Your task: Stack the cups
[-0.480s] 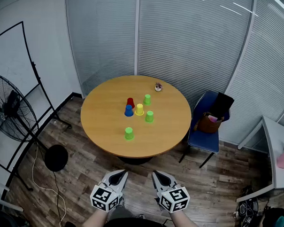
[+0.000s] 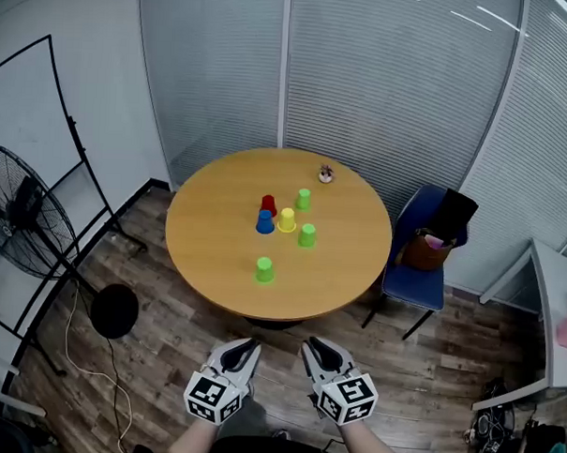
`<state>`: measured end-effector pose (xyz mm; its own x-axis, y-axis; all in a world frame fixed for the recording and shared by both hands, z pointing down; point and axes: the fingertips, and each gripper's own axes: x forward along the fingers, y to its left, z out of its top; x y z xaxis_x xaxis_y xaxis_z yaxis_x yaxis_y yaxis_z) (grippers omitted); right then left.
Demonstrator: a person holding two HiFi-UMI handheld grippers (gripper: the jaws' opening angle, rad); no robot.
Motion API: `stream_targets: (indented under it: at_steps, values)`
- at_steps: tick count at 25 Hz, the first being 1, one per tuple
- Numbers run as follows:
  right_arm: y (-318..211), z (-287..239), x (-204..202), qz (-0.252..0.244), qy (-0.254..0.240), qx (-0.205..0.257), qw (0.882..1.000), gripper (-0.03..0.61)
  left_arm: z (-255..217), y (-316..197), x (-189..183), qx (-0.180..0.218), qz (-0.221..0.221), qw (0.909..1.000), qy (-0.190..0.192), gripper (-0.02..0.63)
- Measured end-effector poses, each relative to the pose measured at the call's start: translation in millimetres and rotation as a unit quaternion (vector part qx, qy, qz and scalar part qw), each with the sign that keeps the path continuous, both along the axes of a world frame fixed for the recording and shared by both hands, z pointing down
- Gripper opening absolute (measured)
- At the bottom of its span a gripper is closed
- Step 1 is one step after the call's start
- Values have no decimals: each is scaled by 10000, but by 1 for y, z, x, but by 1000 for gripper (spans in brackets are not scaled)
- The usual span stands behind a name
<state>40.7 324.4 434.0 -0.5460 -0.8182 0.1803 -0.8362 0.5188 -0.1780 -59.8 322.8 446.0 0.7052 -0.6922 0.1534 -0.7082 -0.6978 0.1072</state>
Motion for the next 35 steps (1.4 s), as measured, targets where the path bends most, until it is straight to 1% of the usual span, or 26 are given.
stream_targets:
  at_steps: [1,2,3,4,7,12,21,25,28,31,35]
  values:
    - [-6,2,-1,13,26,-12,10000,27,3,-6,-1,-39,24,10000,2,30]
    - [-14,3,-2,24,46,-26,10000,52,5,-13,-1,-76,42,10000,-1,58]
    - [-22,5,-3,41,67,-51,10000,118,8,-21,-2,-111,57,9999,-5,101]
    - [-31,7,-4,66,92,-83,9999,162,11,-29,-2,-147,74,9999,-11,129]
    - [-58,12,-7,146,131,-167,9997,163,22,-57,-8,-280,111,9995,-42,135]
    - [-109,16,-20,303,212,-256,9990,163,33,-112,-23,-406,211,9989,-107,169]
    - [-179,29,-34,847,212,-439,9952,166,53,-190,-31,-576,830,9945,-283,179]
    - [-198,35,-36,1081,229,-495,9926,166,63,-211,-32,-603,1120,9910,-421,186]
    - [-209,40,-37,1207,243,-559,9908,166,71,-224,-30,-640,1254,9887,-520,204]
    - [-213,45,-36,1248,248,-627,9899,166,79,-228,-24,-693,1394,9860,-592,212]
    - [-227,54,-30,1237,227,-705,9895,166,91,-243,-14,-771,1431,9846,-648,216]
